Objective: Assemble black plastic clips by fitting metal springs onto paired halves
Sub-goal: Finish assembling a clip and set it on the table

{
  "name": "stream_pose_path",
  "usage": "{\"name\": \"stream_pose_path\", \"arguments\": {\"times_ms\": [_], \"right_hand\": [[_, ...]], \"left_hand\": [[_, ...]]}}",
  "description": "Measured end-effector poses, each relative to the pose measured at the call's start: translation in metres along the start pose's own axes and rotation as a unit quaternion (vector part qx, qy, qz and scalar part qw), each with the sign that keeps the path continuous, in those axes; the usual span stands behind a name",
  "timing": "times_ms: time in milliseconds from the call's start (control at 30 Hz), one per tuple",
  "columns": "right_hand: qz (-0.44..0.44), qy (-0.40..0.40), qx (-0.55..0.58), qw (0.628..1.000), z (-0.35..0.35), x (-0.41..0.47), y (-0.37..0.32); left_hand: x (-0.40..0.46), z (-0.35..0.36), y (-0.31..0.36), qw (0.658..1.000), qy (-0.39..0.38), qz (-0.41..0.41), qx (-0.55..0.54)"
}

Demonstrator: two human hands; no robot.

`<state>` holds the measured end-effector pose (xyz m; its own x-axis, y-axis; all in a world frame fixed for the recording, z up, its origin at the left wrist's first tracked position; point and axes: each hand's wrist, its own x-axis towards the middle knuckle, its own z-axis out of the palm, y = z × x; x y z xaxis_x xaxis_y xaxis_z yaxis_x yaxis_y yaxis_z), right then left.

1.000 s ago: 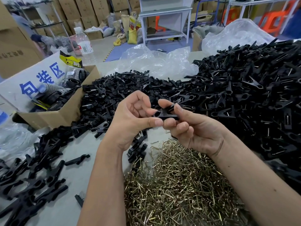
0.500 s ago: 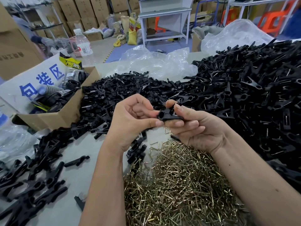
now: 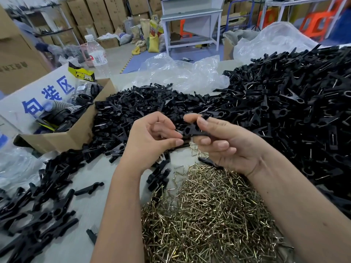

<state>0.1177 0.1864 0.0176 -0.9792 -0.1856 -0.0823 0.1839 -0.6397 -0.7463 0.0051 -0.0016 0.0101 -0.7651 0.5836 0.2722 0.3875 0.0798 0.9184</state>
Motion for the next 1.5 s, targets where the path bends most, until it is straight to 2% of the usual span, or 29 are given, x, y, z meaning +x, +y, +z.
{"name": "stream_pose_path", "arguments": {"times_ms": [67,100,200,267,300,367,433,533,567,667,867,967,1167,1367,1500], "right_hand": [[-0.076,0.107,-0.144,0.981,-0.002,0.001,-0.008],[-0.120,0.182,-0.218,0.951,-0.003,0.000,-0.011],[-0.205,0.364,-0.357,0.835,-0.012,-0.002,-0.018],[-0.217,0.413,-0.443,0.766,-0.019,-0.002,-0.015],[-0.227,0.425,-0.502,0.718,-0.020,-0.001,-0.012],[-0.243,0.415,-0.616,0.624,-0.014,0.004,-0.004],[-0.222,0.342,-0.684,0.605,-0.003,0.009,0.008],[-0.159,0.186,-0.790,0.562,0.006,0.016,0.029],[-0.153,0.137,-0.805,0.556,0.007,0.018,0.035],[-0.144,0.049,-0.802,0.577,0.010,0.023,0.047],[-0.130,0.058,-0.793,0.593,0.011,0.023,0.049],[-0.134,0.048,-0.793,0.592,0.018,0.023,0.053],[-0.089,0.010,-0.797,0.597,0.027,0.025,0.057],[-0.100,-0.014,-0.788,0.608,0.030,0.023,0.054],[-0.089,-0.016,-0.786,0.611,0.029,0.024,0.052]], "left_hand": [[0.001,-0.004,-0.004,0.991,0.047,-0.033,0.118],[0.002,-0.005,-0.005,0.982,0.064,-0.050,0.172],[0.003,-0.010,-0.002,0.955,0.058,-0.109,0.268],[0.004,-0.014,0.003,0.943,0.020,-0.160,0.290],[0.003,-0.017,0.006,0.937,-0.004,-0.185,0.297],[0.003,-0.021,0.011,0.924,-0.048,-0.219,0.310],[0.001,-0.025,0.017,0.909,-0.090,-0.245,0.324],[0.000,-0.026,0.023,0.874,-0.139,-0.274,0.376],[-0.001,-0.025,0.024,0.863,-0.148,-0.279,0.395],[0.001,-0.022,0.025,0.847,-0.163,-0.287,0.417],[0.002,-0.018,0.020,0.853,-0.159,-0.277,0.414],[0.003,-0.020,0.016,0.866,-0.148,-0.270,0.395],[0.003,-0.027,0.010,0.903,-0.092,-0.255,0.334],[0.009,-0.029,0.004,0.947,0.031,-0.212,0.238],[0.011,-0.026,0.002,0.968,0.081,-0.196,0.137]]}}
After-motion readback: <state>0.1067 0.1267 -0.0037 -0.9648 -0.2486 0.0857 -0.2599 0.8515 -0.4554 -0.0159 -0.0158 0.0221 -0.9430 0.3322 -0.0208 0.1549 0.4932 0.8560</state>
